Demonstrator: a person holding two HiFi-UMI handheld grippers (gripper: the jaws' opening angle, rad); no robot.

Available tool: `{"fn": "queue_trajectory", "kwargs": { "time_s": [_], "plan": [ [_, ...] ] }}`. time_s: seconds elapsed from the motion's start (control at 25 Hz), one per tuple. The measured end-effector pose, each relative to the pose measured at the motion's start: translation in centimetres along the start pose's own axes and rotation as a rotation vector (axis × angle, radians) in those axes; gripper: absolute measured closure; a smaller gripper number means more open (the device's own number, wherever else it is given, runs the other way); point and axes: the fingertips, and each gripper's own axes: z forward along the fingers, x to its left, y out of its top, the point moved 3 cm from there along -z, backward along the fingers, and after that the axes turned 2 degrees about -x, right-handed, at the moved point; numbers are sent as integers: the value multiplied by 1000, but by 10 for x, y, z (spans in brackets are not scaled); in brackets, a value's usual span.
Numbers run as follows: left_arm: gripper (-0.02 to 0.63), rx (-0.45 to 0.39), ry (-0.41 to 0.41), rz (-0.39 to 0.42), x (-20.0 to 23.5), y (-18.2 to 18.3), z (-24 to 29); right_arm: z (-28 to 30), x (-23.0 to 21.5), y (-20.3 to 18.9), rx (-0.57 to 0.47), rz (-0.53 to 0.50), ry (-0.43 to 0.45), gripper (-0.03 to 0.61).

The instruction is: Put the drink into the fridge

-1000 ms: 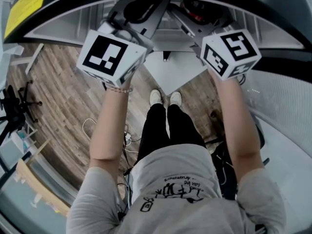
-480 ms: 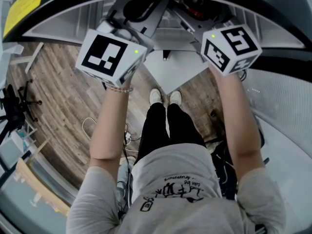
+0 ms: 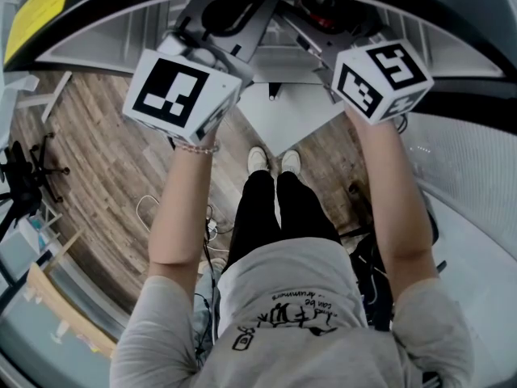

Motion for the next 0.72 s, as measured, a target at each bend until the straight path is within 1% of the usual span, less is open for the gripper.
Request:
{"fn": "queue_trajectory", "kwargs": {
  "time_s": [0.24,0.4,0.52,0.72],
  "plan": [
    [614,-1,5,-2,0,1,0,-4,-1,2,-4,12,-13,214],
    [614,-5,9,-12,0,1,-1,-12,-3,1,4,7,-42,212],
    [614,-15,20,-18,-1,3,-3,-20,-7,-3,7,16,-70,212],
    [614,-20,45,-41,-6,7,-10,-38,-4,-6,22,18,-85,212]
  ]
}}
